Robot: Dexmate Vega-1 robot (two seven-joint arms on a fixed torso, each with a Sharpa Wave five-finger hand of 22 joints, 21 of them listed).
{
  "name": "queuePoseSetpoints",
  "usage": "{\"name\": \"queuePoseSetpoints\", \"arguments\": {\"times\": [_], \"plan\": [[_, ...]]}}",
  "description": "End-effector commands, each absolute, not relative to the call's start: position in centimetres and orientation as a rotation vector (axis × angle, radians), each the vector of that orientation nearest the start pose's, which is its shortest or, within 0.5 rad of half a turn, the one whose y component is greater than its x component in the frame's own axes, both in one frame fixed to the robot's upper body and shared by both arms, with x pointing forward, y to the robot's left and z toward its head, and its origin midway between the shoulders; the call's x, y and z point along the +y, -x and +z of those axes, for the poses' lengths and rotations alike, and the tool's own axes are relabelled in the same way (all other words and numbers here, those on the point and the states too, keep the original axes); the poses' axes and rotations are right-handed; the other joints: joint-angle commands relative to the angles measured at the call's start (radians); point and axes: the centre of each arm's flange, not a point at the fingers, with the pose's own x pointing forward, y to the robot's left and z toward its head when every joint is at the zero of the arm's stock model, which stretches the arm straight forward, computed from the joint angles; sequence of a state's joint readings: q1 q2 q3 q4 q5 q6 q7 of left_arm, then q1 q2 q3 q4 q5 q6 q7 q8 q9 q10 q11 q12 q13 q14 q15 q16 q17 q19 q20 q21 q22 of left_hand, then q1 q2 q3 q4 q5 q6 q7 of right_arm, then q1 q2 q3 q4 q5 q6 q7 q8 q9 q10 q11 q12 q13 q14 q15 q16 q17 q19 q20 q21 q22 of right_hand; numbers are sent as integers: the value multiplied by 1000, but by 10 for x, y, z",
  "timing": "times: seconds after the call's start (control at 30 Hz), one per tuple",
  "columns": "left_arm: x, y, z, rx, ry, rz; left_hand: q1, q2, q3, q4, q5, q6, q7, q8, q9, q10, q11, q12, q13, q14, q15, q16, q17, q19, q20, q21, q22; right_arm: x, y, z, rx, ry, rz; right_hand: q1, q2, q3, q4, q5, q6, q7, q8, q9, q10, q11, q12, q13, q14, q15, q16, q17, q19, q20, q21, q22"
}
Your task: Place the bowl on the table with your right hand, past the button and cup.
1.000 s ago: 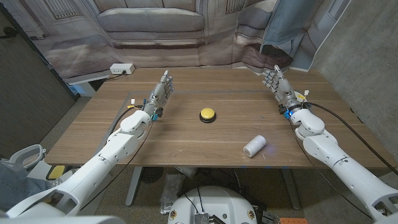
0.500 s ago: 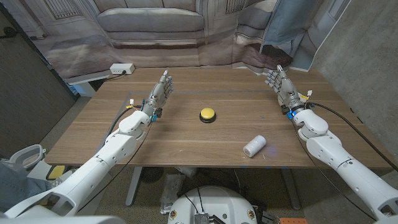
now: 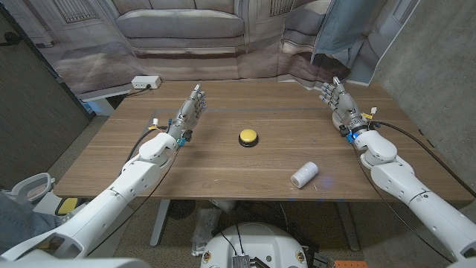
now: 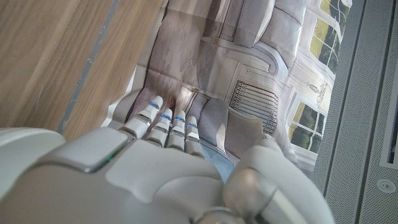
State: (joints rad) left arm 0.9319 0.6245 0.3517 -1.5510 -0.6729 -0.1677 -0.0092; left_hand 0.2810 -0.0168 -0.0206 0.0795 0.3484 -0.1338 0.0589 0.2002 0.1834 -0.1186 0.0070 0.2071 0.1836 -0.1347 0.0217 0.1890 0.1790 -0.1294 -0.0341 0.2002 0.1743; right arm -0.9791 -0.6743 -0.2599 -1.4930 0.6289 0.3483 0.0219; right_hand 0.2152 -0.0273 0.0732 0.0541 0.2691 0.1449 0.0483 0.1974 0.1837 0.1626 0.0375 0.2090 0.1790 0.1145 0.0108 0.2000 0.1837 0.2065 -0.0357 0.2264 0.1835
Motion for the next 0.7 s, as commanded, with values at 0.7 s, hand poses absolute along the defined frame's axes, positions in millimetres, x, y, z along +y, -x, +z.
{"name": "queuePoseSetpoints", "arguments": {"times": [0.7], "plan": [[268, -605, -11, -573, -40, -299, 8, 9, -9, 2, 9, 6, 3, 0, 2, -2, 3, -3, 2, 1, 2, 0, 3, -4, -42, 0, 6, -373, -578, 0, -725, 105, 129, 13, 9, 3, -10, -5, 28, -10, 8, 4, 17, -17, 6, 4, 21, -9, -2, 4, 18, -38, 0, 4]]}}
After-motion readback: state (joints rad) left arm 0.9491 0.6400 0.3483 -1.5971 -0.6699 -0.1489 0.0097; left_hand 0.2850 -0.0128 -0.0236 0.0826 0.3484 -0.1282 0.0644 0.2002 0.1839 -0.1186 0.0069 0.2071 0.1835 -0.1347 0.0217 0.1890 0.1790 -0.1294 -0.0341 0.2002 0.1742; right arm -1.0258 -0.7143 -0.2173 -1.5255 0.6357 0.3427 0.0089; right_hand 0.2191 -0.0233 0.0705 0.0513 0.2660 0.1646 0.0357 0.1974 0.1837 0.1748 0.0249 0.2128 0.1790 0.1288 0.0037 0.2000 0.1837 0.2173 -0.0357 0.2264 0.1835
